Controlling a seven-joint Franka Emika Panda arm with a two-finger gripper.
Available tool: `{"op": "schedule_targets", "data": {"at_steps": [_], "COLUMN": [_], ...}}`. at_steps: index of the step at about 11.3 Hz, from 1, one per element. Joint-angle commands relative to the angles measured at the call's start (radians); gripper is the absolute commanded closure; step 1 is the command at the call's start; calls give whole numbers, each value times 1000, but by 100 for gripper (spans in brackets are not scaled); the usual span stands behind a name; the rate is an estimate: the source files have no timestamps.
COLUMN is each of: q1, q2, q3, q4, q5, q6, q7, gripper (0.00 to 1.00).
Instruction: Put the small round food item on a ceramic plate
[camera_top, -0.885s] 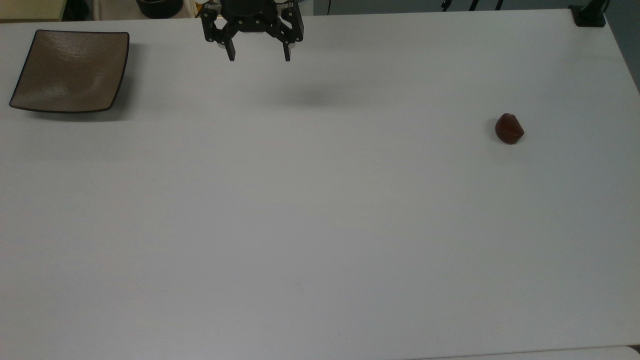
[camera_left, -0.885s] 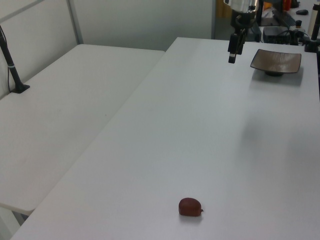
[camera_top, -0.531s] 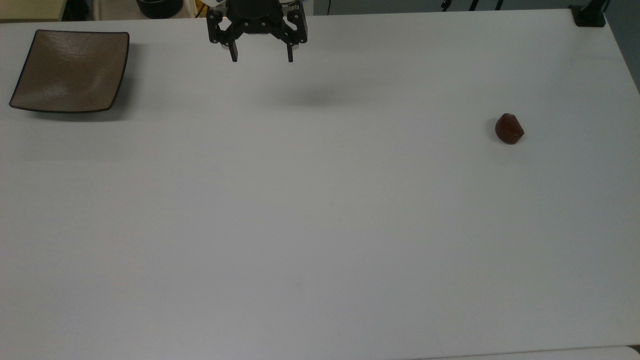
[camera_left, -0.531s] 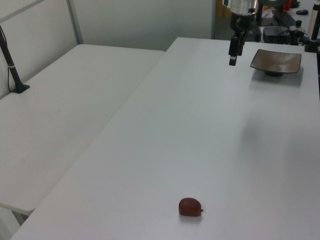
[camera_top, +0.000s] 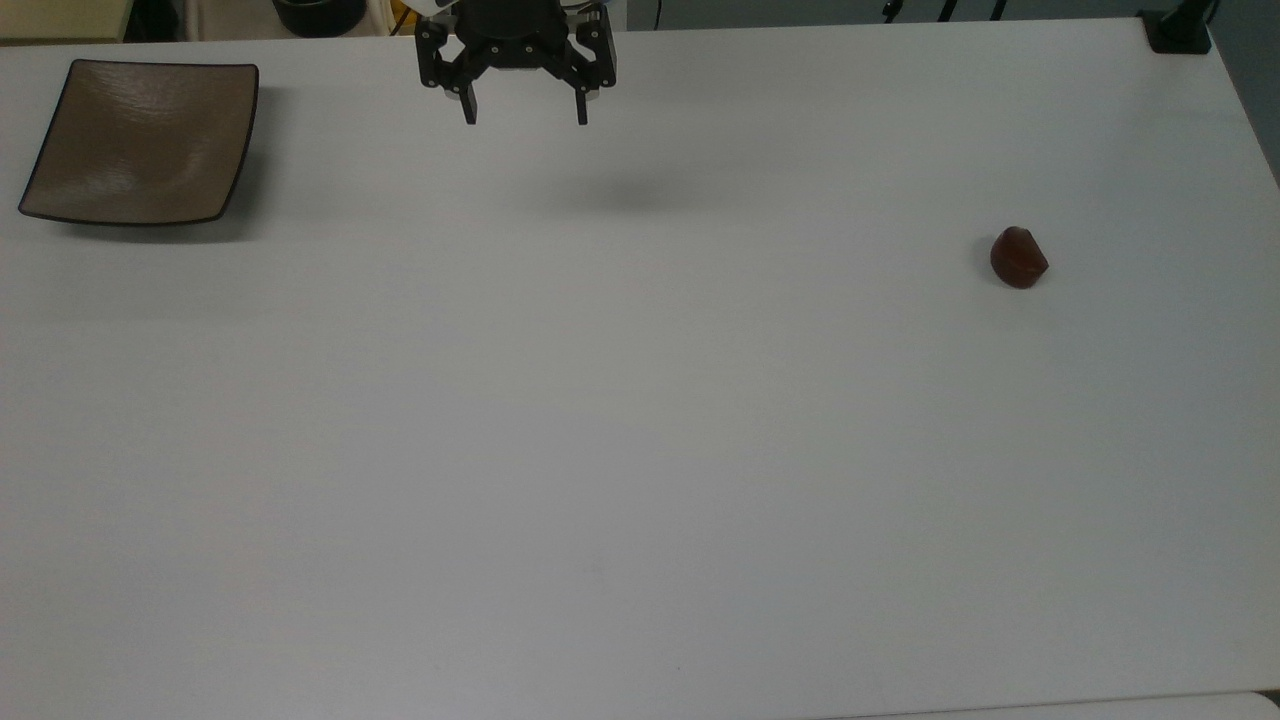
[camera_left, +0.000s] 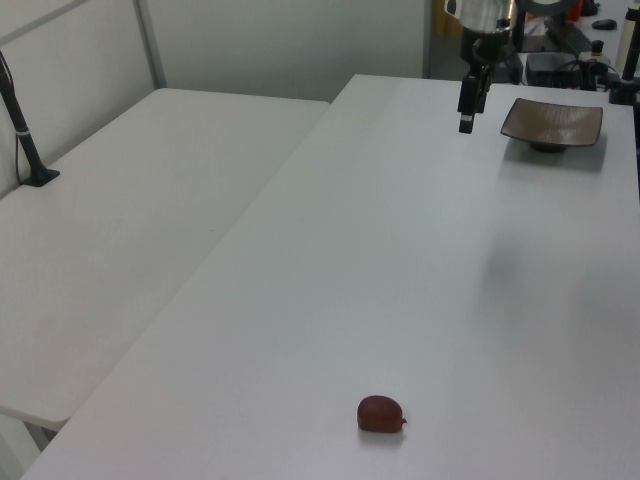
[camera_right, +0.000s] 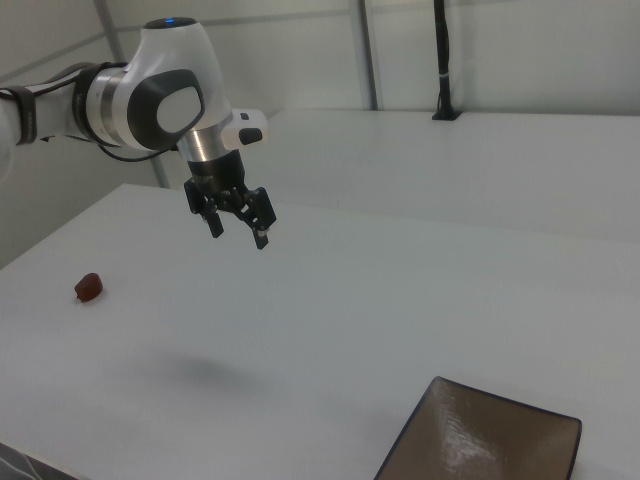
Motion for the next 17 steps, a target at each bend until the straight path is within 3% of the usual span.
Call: {"op": "schedule_targets", "data": {"at_steps": [1,9,11,16,17], "q1": [-6,20,22,60,97], "q2": [-19,-15,20,207,234], "q3": [5,24,80,302,326], "q4": [-19,8,30,224,237], "q5": [-12,-12,-7,-2,-5], "q6": [1,-4,16,70,105], "q7": [-10,47,67,228,249], "gripper": [0,0,0,0,0]}}
